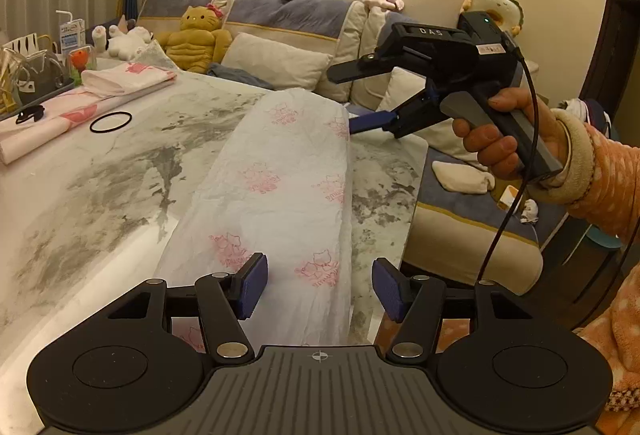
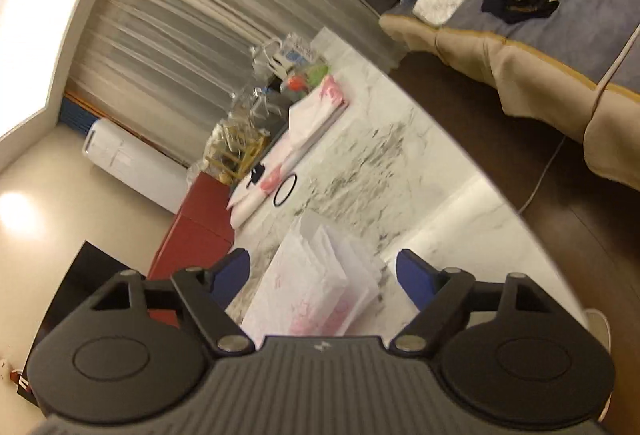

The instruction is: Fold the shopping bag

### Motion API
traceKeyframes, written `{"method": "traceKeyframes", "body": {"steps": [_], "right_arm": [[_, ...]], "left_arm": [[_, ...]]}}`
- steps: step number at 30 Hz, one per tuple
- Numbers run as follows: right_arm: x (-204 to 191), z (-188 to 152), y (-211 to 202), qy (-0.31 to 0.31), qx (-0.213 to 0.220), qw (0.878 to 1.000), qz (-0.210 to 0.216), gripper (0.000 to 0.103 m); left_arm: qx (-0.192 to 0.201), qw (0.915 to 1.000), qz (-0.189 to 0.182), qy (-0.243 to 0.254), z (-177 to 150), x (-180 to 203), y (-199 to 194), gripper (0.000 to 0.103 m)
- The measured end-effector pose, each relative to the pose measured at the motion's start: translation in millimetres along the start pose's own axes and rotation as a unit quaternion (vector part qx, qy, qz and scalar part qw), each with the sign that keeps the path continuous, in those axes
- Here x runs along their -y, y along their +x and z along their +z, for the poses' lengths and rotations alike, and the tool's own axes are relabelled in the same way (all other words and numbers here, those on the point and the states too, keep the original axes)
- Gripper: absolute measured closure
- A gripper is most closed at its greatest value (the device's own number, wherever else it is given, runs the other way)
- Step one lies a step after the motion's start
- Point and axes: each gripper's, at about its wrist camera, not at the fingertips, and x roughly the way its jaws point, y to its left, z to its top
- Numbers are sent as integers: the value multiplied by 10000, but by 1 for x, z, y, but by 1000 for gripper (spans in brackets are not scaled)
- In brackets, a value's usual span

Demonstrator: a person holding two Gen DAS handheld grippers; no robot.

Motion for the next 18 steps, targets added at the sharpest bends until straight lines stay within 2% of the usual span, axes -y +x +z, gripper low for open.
{"method": "traceKeyframes", "body": {"steps": [3, 6, 9, 12, 15, 18], "right_arm": [[-21, -13, 22, -342, -502, 9982, 24, 19], [-36, -27, 31, -358, -900, 9951, 192, 18], [-48, -41, 33, -136, -1269, 9905, 506, 18], [-53, -46, 34, -22, -1368, 9889, 584, 18], [-52, -49, 45, 611, -1648, 9806, 863, 16], [-67, -59, 50, 476, -1900, 9771, 828, 16]], "left_arm": [[48, 10000, -11, -7, -1, -1, -1, 44], [69, 10000, 0, 11, -1, 0, -1, 44], [72, 10000, 6, 62, -2, 1, -1, 44], [75, 9999, -4, 92, -2, 1, -2, 44], [92, 9999, -9, 100, -2, 1, -2, 44], [102, 9998, -22, 142, -3, 1, -2, 44]]}}
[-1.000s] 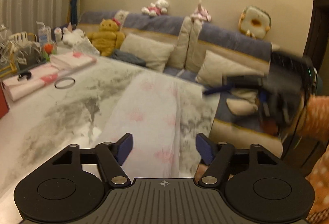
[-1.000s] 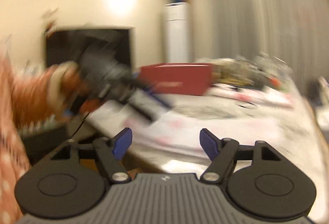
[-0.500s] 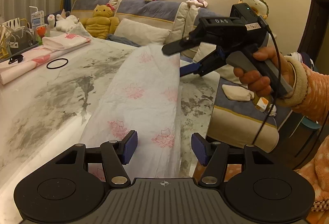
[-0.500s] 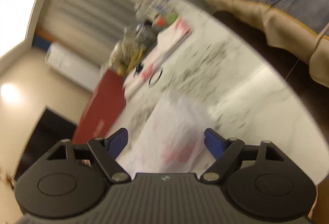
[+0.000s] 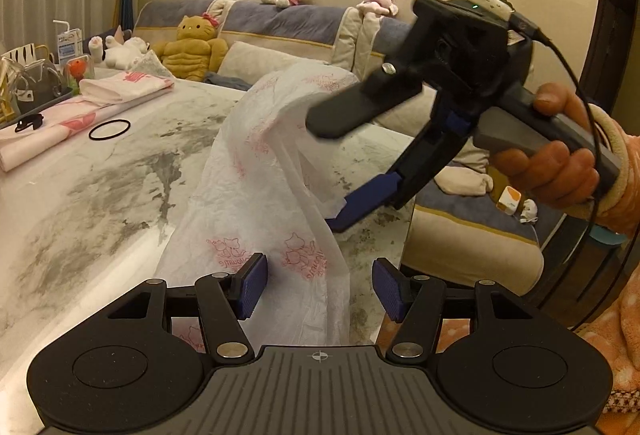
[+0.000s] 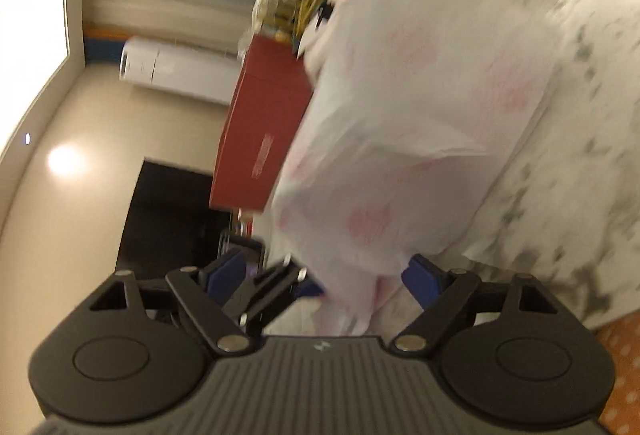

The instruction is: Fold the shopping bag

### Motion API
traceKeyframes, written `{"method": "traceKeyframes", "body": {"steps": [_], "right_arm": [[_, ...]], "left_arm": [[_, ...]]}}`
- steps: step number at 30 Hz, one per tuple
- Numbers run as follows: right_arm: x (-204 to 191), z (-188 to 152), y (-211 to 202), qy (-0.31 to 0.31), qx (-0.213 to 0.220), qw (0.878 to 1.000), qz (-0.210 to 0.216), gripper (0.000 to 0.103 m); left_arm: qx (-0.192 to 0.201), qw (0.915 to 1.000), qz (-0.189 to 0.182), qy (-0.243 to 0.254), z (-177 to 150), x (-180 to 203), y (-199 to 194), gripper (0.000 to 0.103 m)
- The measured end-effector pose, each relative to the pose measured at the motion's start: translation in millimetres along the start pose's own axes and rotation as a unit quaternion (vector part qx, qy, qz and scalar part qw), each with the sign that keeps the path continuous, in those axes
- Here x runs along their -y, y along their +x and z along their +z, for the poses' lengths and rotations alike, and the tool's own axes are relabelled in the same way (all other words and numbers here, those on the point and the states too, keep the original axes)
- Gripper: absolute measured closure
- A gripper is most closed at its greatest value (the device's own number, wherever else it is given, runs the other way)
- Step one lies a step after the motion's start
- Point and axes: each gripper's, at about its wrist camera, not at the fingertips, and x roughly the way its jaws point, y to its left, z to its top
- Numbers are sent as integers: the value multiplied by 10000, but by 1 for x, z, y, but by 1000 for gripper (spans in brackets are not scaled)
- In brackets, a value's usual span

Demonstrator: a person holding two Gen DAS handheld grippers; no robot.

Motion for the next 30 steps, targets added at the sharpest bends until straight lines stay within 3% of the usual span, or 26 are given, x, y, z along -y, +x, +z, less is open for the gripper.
{"method": "traceKeyframes", "body": {"steps": [2, 4, 7, 9, 11, 12, 14, 18, 20, 22, 28, 29, 30], "right_arm": [[-9, -3, 3, -227, -93, 9996, -166, 15], [-14, -1, -5, -480, 166, 9969, -608, 16], [-12, 12, -32, -745, 1011, 9831, -1333, 15], [-9, 21, -51, -857, 1615, 9659, -1835, 14], [-4, 29, -69, -794, 2036, 9539, -2056, 13], [2, 32, -77, -746, 2087, 9543, -2003, 13], [13, 40, -81, -461, 1800, 9679, -1694, 13], [32, 32, -66, 509, 1230, 9878, -807, 13], [30, 19, -50, 565, 901, 9926, -586, 13], [23, 14, -36, 366, 730, 9945, -659, 13], [24, 41, -26, 196, 1231, 9880, -910, 13], [30, 49, -26, 245, 1293, 9881, -802, 15], [35, 55, -26, 303, 1343, 9875, -762, 24]], "left_arm": [[4, 10000, 0, 34, 0, 0, 0, 44], [14, 10000, 3, 62, -1, 1, 0, 44], [57, 9999, 0, 83, -2, 1, -1, 44], [67, 9999, -4, 86, -3, 2, -1, 44], [69, 9999, -3, 92, -3, 2, -1, 44], [69, 9999, 3, 96, -3, 2, -1, 44], [69, 9999, 16, 88, -3, 2, -1, 44], [81, 9999, 59, 88, -4, 4, -1, 44], [79, 9999, 46, 83, -4, 4, -1, 44], [71, 9999, 47, 106, -3, 5, -1, 43], [120, 9998, 83, 115, -6, 7, -2, 43], [139, 9998, 70, 91, -7, 7, -2, 43], [156, 9998, 57, 70, -7, 6, -3, 43]]}}
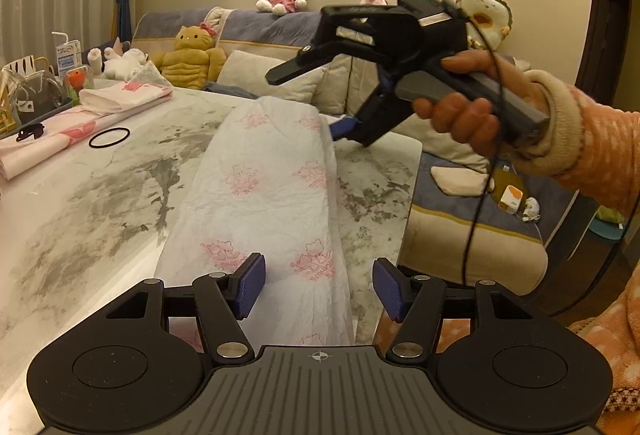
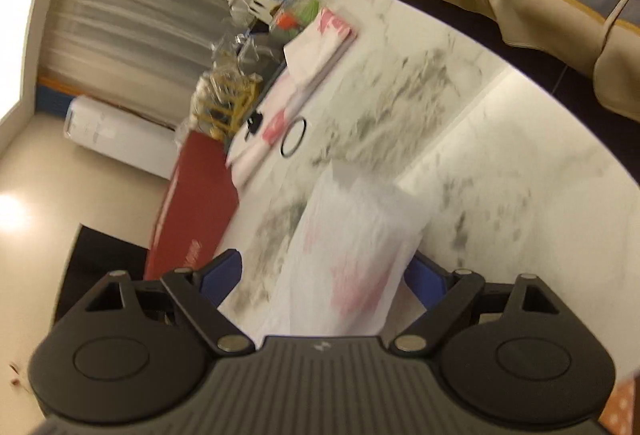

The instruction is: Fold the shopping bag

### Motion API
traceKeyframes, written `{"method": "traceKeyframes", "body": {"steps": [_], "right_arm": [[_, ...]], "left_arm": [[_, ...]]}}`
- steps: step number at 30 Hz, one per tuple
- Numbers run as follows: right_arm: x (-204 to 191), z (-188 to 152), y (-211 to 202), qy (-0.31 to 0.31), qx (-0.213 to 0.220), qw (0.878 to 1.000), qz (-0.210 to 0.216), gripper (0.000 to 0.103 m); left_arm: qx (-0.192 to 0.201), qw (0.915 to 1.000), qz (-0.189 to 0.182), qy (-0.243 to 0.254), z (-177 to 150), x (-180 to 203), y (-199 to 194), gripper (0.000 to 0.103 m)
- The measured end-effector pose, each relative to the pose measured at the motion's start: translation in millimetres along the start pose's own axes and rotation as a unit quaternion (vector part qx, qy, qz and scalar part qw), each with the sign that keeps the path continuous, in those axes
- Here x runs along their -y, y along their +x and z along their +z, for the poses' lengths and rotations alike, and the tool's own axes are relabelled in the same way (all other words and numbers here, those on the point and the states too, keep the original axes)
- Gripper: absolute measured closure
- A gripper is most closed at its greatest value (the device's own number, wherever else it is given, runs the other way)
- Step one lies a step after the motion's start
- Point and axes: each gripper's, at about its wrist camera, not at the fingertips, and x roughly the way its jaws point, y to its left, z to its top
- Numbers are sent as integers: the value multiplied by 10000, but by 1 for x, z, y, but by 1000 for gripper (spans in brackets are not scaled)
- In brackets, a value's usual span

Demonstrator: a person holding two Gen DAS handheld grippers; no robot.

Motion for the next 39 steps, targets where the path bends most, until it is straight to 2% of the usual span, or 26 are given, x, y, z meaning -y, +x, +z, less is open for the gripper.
{"method": "traceKeyframes", "body": {"steps": [1, 2, 3, 4, 7, 9, 10, 11, 12, 13, 14, 17, 19, 20, 21, 22, 24, 26, 30, 33, 34, 36, 37, 39], "right_arm": [[3, 4, 4, 32, -10, 10000, 21, 30], [6, 8, 9, 33, -61, 9999, 85, 51], [9, 9, 14, 40, -149, 9998, 156, 92], [11, 8, 18, 25, -237, 9995, 189, 101], [-2, 6, 10, -501, -77, 9981, 364, 103], [-29, 11, -8, -1163, 343, 9919, 371, 103], [-48, 13, -20, -1681, 710, 9828, 282, 103], [-69, 13, -32, -2230, 1076, 9687, 187, 103], [-91, 11, -44, -2830, 1403, 9487, 118, 103], [-113, 3, -54, -3511, 1671, 9213, 32, 103], [-135, -8, -61, -4196, 1888, 8878, -78, 102], [-177, -63, -62, -6029, 2252, 7640, -459, 102], [-181, -103, -48, -6827, 2256, 6920, -653, 102], [-177, -122, -39, -7107, 2210, 6641, -712, 102], [-168, -141, -31, -7324, 2140, 6420, -744, 102], [-157, -159, -23, -7485, 2033, 6265, -766, 102], [-132, -190, -6, -7710, 1753, 6071, -793, 102], [-108, -215, 6, -7858, 1464, 5965, -727, 102], [-83, -242, 24, -8053, 1118, 5781, -689, 102], [-77, -246, 25, -7994, 918, 5904, -627, 100], [-74, -246, 24, -8015, 919, 5873, -649, 97], [-67, -247, 22, -8129, 994, 5689, -759, 75], [-65, -248, 19, -8190, 1047, 5587, -788, 69], [-64, -251, 6, -8301, 1175, 5403, -729, 42]], "left_arm": [[13, 10000, -8, -13, 0, -1, 0, 43], [23, 10000, -11, -25, -1, -1, 0, 43], [35, 10000, -13, -38, -1, -1, 0, 43], [48, 10000, -16, -62, -1, -1, 0, 43], [138, 9993, -31, -353, -1, -8, -2, 43], [393, 9974, 93, -594, 1, -15, -6, 43], [552, 9959, 151, -696, 2, -18, -11, 43], [713, 9942, 159, -792, 3, -20, -15, 43], [863, 9923, 129, -880, 4, -22, -20, 43], [994, 9904, 97, -955, 4, -24, -25, 43], [1089, 9890, 73, -997, 3, -25, -30, 43], [1286, 9852, 94, -1127, -4, -27, -42, 43], [1399, 9813, 201, -1304, -13, -32, -54, 43], [1456, 9790, 290, -1398, -19, -35, -62, 43], [1518, 9761, 395, -1503, -25, -39, -70, 43], [1595, 9722, 505, -1640, -31, -43, -80, 43], [1833, 9596, 637, -2036, -42, -55, -99, 43], [2067, 9457, 704, -2407, -50, -68, -114, 43], [2178, 9317, 621, -2840, -52, -85, -110, 43], [2242, 9165, 226, -3306, -54, -98, -93, 43], [2253, 9126, 162, -3408, -55, -102, -88, 43], [2212, 9088, 215, -3532, -55, -107, -76, 43], [2188, 9079, 288, -3565, -54, -108, -73, 43], [2185, 9068, 365, -3586, -55, -110, -67, 43]]}}
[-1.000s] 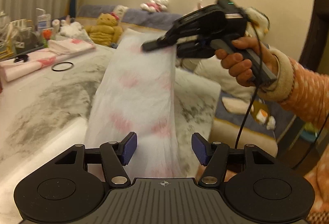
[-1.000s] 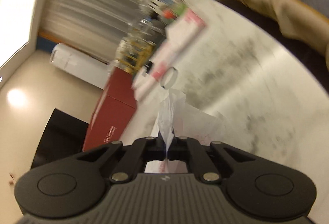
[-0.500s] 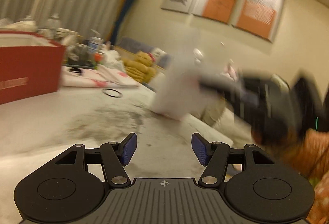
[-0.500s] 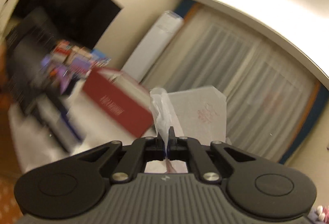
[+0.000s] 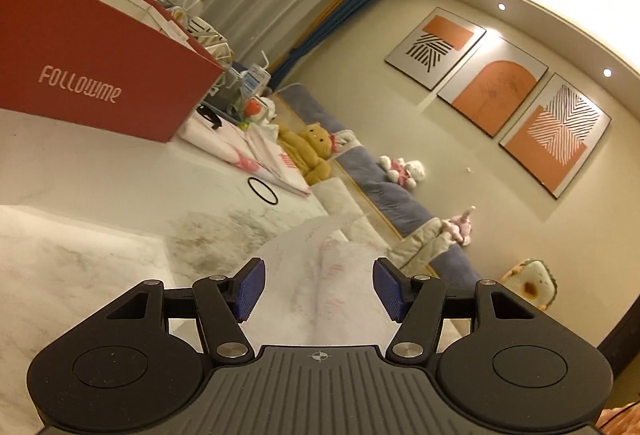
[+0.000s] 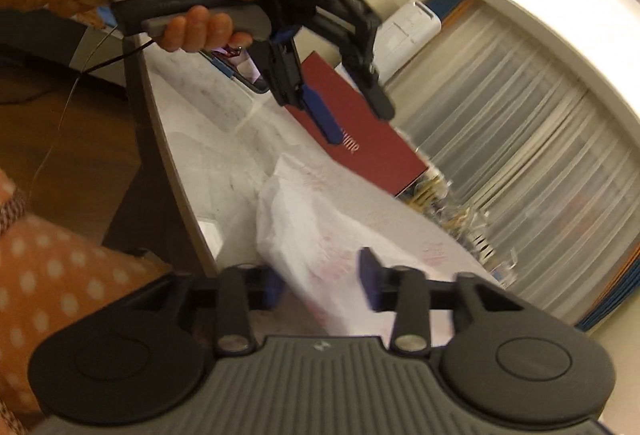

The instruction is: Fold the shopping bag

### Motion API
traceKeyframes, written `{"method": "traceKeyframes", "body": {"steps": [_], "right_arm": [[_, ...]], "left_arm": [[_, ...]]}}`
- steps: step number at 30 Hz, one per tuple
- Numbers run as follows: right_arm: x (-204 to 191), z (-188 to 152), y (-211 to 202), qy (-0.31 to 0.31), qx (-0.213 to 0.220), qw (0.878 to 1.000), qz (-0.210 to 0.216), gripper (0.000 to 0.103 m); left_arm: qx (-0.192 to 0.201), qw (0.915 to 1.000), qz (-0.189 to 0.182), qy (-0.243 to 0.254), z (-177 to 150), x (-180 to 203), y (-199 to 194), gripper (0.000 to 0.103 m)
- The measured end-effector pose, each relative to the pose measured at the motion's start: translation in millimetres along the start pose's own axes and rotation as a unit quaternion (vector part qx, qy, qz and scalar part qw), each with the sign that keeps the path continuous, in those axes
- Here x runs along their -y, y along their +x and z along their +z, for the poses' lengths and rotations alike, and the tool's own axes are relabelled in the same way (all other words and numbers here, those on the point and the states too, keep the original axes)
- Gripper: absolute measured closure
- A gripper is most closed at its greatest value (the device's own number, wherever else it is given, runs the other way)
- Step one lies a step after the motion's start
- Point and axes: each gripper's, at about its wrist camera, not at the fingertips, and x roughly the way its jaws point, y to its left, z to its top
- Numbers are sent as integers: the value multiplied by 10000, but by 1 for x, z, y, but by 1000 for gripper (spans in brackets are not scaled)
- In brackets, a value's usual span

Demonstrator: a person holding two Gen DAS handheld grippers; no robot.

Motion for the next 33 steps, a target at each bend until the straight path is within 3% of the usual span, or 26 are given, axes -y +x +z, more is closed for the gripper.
{"method": "traceKeyframes", "body": {"steps": [2, 8, 11, 15, 20, 23, 29, 31, 33], "right_arm": [[6, -1, -19, 38, 304, 9995, 90, 35], [35, -4, -56, 729, 949, 9924, 302, 31], [47, -1, -46, 940, 785, 9923, 173, 31], [62, 0, -17, 1107, 399, 9930, 134, 31], [65, -2, 5, 1293, 25, 9913, 245, 31], [64, 0, 19, 1411, -231, 9894, 270, 31], [68, -5, 36, 1928, -434, 9794, 426, 31], [69, -8, 38, 2046, -449, 9767, 475, 31], [65, -11, 40, 2098, -451, 9754, 497, 31]], "left_arm": [[31, 10000, 51, 30, -1, -1, -1, 43], [-67, 9993, 356, -11, -11, -6, 0, 43], [-195, 9978, 562, 296, -17, 2, 1, 43], [-462, 9879, 1238, 817, -28, 12, 12, 43], [-580, 9855, 1124, 1135, -33, 19, 20, 44], [-892, 9833, 955, 1265, -39, 22, 24, 101], [-630, 9882, 665, 1231, -39, 31, 17, 102], [-511, 9856, 503, 1532, -39, 47, 13, 102], [-501, 9779, 418, 1988, -40, 66, 9, 101]]}}
